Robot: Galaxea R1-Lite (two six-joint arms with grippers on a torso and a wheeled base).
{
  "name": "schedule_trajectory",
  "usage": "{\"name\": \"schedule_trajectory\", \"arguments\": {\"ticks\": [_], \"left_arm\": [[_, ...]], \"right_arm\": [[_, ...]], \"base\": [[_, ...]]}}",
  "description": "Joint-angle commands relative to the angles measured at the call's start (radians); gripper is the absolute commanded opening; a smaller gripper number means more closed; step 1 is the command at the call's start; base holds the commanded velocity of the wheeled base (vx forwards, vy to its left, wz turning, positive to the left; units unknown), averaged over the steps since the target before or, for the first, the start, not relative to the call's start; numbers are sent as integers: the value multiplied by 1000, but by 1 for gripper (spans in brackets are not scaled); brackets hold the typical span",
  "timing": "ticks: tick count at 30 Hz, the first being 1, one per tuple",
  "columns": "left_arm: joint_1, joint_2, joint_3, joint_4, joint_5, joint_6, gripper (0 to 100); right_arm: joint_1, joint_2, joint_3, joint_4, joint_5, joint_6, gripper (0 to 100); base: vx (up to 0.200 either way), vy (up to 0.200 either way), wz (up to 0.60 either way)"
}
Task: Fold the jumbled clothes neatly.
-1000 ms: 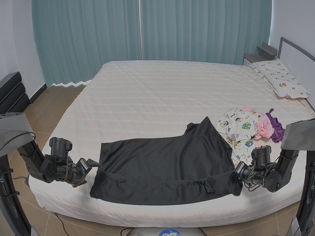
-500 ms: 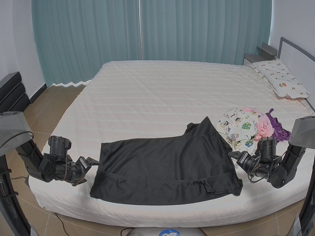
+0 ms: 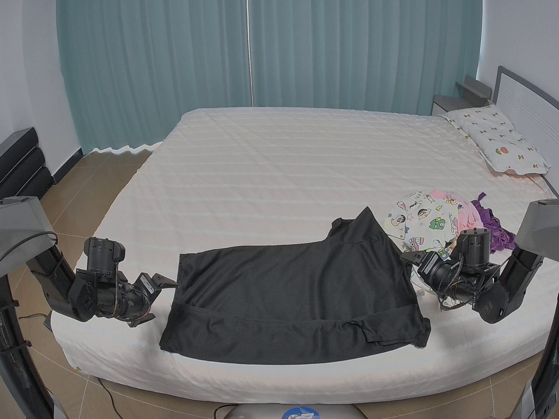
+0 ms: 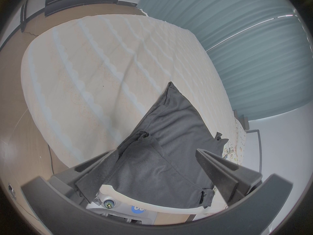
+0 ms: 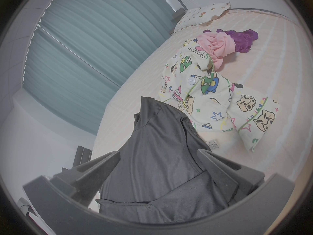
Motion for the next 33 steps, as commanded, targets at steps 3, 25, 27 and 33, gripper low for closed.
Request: {"name": "schedule_trajectory", "arguments": {"ticks": [3, 25, 27, 33], "left_arm": [[-6, 6, -55, 20, 13, -4, 100], [-38, 304, -646, 279, 102, 116, 100], [-39, 320, -671, 287, 102, 128, 100], [-56, 376, -758, 330, 145, 161, 100]], "right_arm": [[0, 2, 34, -21, 1, 1, 100], [4, 21, 22, -6, 1, -15, 100], [4, 22, 22, -5, 3, -18, 100], [2, 32, 6, -3, 1, -42, 100]], "base": [[0, 0, 0], [0, 0, 0], [0, 0, 0], [0, 0, 0]]}}
